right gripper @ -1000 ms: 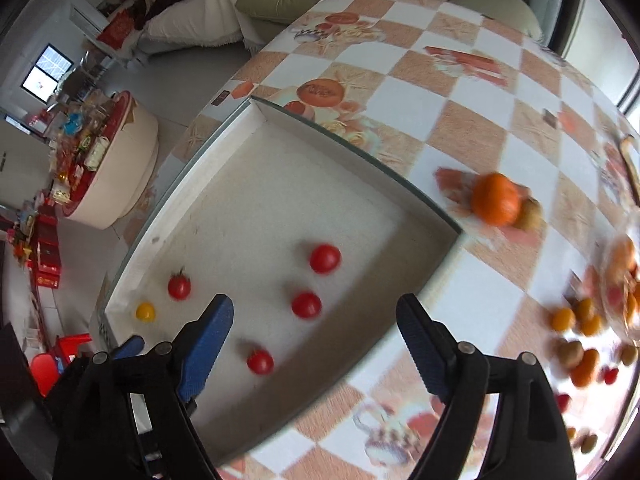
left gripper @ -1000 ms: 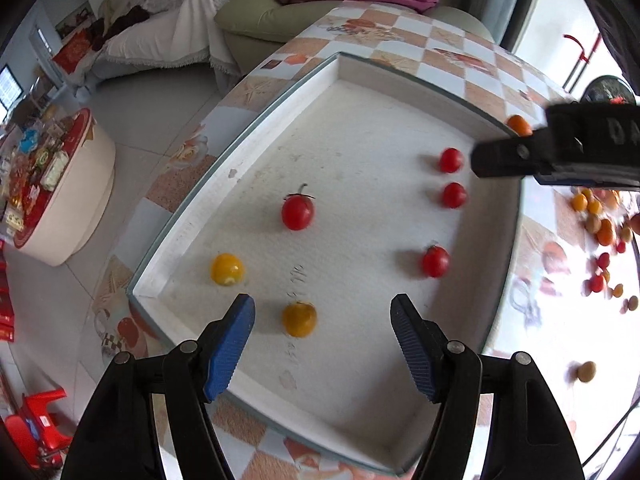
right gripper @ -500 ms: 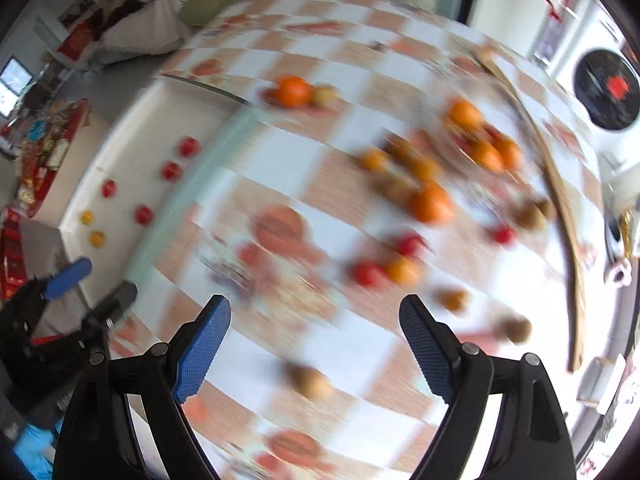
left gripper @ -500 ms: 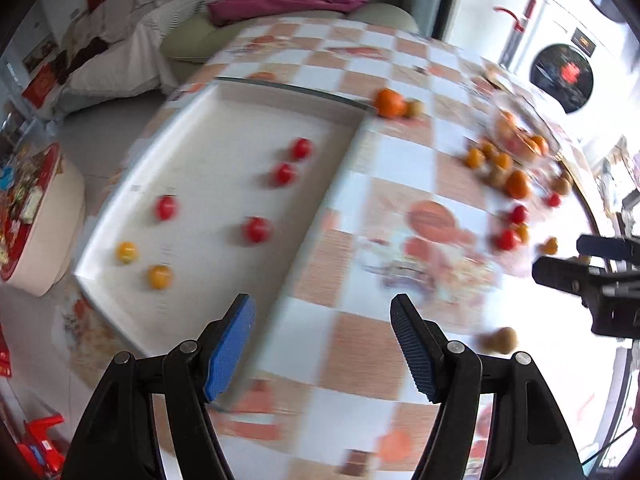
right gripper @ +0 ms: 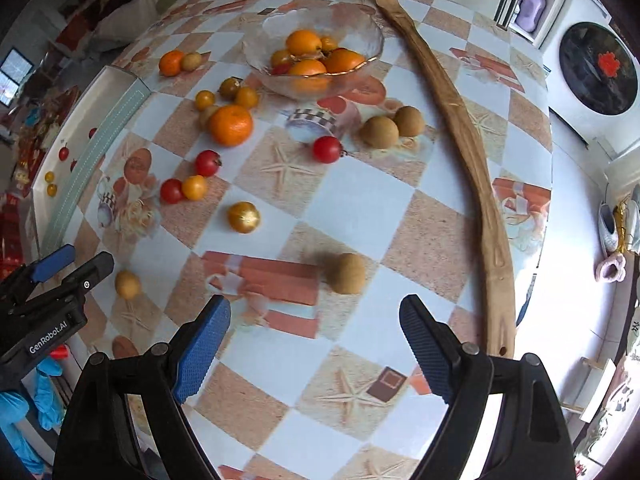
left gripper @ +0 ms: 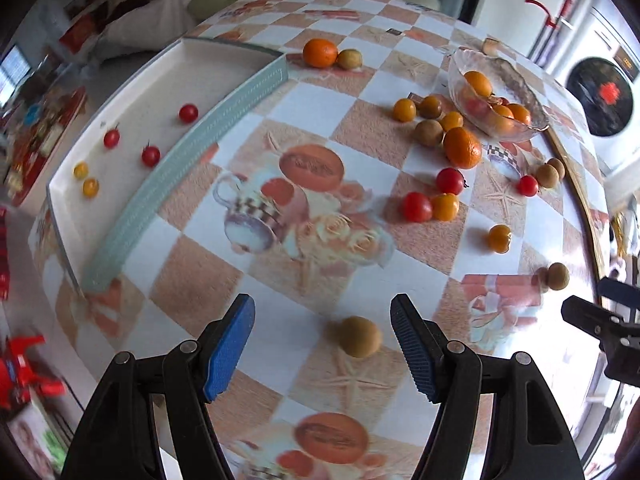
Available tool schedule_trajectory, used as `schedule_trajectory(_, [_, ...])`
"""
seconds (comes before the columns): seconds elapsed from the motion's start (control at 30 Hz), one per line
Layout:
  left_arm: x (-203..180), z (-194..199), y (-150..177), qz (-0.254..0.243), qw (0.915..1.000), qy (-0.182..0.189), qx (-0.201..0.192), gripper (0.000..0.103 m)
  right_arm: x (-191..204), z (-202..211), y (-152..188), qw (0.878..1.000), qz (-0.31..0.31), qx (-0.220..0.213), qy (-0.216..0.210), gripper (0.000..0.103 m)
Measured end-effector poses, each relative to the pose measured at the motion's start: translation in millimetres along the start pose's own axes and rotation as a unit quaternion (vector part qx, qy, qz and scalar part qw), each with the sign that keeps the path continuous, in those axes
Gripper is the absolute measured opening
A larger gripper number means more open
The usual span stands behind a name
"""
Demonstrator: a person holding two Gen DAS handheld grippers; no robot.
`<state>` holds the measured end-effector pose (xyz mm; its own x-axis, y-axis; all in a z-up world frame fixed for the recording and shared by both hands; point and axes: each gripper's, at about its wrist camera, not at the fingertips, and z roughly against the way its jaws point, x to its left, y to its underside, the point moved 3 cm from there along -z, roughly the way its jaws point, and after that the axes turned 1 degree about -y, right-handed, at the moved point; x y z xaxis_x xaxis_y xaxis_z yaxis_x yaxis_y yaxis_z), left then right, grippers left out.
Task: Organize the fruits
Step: 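Return both tools to the table and grasp a brown kiwi fruit with left tool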
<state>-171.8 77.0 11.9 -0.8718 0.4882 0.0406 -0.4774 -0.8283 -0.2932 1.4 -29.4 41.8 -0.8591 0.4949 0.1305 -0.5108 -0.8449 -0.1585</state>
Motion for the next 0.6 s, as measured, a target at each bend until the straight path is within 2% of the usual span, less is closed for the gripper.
schedule_trajectory(0.23, [-11, -14, 10, 0.027, 0.9994, -0.021, 0.008, 0.072, -16, -17, 3, 0.999, 0.041, 0.018, -0.005, 0.089])
schedule_trajectory(0.37, [-12, -29, 15, 0.026, 0.9992, -0.024, 0.017, 0.072, -13, -29, 3, 0.998, 0.056, 0.016, 0.014, 0.089])
schedule_trajectory(0.47, [-12, -29, 16, 0.028, 0.9994, -0.018, 0.003, 0.072, -9, -36, 1, 0.998, 0.057, 0.017, 0.020, 0.088])
schedule_trajectory(0.53, [-12, -29, 17, 0.031, 0.9994, -0.015, -0.001, 0.072, -4, -40, 2, 0.997, 0.074, 0.018, 0.033, 0.078])
schedule_trajectory(0.6, [-11, -29, 18, 0.035, 0.9993, -0.012, 0.001, 0.071, 1, -41, 3, 0.996, 0.081, 0.017, 0.042, 0.074])
